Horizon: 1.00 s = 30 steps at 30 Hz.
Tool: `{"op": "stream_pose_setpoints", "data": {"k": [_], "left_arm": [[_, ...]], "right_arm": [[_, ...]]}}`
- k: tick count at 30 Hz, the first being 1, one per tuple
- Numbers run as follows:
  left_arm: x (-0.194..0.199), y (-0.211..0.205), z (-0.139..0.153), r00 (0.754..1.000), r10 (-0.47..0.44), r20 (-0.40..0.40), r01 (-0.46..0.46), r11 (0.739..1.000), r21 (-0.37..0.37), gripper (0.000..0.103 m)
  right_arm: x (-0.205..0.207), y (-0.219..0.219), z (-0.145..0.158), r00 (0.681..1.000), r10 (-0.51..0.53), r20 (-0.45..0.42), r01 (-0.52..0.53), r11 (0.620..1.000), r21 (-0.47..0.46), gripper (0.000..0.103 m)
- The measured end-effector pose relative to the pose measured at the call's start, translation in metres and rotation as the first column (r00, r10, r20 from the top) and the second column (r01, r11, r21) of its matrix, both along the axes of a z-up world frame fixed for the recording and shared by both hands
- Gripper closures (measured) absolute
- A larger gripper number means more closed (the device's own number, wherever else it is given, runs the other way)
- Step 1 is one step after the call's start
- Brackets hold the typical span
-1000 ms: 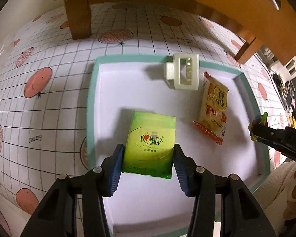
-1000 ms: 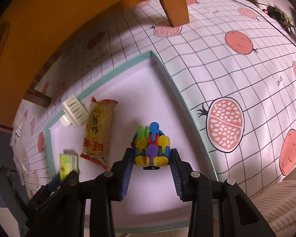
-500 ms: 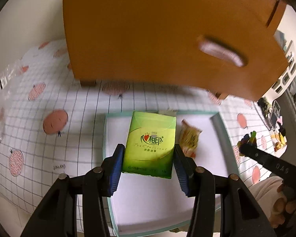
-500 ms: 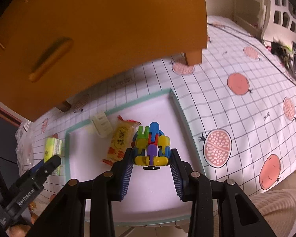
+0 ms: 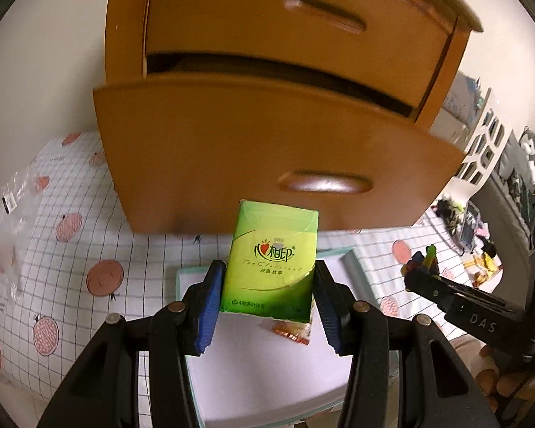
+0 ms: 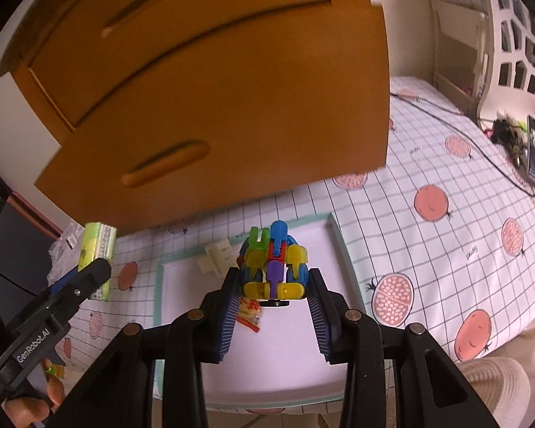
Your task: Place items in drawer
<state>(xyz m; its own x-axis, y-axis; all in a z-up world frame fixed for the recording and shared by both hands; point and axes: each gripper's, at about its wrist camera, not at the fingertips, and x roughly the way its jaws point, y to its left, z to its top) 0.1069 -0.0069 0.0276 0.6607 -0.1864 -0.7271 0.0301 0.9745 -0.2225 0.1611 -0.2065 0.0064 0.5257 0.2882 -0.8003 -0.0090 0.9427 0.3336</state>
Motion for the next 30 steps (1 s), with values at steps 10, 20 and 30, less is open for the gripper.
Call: {"op": "stream_pose_setpoints", "data": {"k": [10, 20, 30], "left_arm": [[-0.004, 0.004, 0.041, 0.995, -0.011, 0.099, 0.016, 0.999, -0.043, 0.052], [-0.003, 0.015, 0.076, 0.984, 0.015, 0.175, -0.004, 0.998, -0.062, 0.052], [0.033, 0.025, 0.116, 0.966, 0.029, 0.257, -0.024, 0.999, -0.025, 0.052]], "right_arm": [[-0.004, 0.003, 0.049, 0.993, 0.009, 0.118, -0.007, 1.000, -0.014, 0.063], [-0.003, 0.005, 0.080, 0.982, 0.021, 0.186, -0.020, 1.000, -0.007, 0.063], [0.017, 0.014, 0.123, 0.972, 0.047, 0.230, -0.042, 0.999, -0.027, 0.063]]}}
